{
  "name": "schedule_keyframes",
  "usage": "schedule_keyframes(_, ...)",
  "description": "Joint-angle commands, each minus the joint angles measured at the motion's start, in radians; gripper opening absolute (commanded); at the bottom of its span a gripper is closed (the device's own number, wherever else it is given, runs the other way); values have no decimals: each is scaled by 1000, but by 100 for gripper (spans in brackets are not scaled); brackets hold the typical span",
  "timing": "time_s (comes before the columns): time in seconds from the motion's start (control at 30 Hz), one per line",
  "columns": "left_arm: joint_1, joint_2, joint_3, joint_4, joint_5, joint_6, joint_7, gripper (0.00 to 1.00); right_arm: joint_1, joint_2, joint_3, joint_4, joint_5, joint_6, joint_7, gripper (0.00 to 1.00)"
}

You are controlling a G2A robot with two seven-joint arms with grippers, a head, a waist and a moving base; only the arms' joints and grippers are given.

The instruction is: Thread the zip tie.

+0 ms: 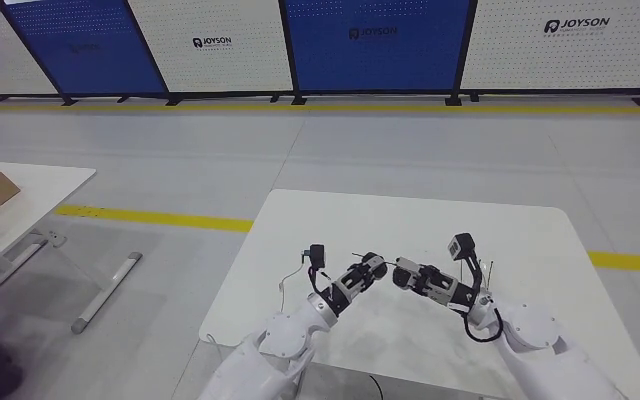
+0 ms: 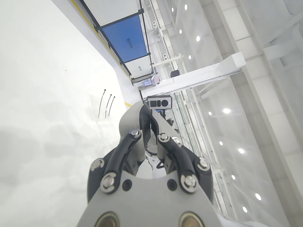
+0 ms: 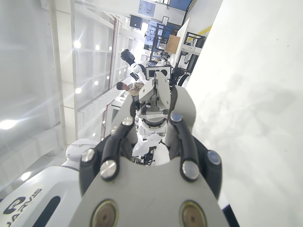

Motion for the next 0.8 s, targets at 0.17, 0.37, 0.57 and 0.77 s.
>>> schedule_keyframes(0.17,20,5,-26,-6,37,37,36,0,-61,30,127,-56,-8,38,21,100)
schedule_keyframes(0.37,26,6,-27,-12,43,48,34,0,-78,34,148,-74,14,42,35,100)
schedule_keyframes(0.57,25,5,-24,-13,55,43,37,0,-78,34,148,-74,14,42,35,100)
schedule_keyframes(0.77,6,-3,30,26,235,41,138,0,-77,37,148,-95,-59,59,33,100)
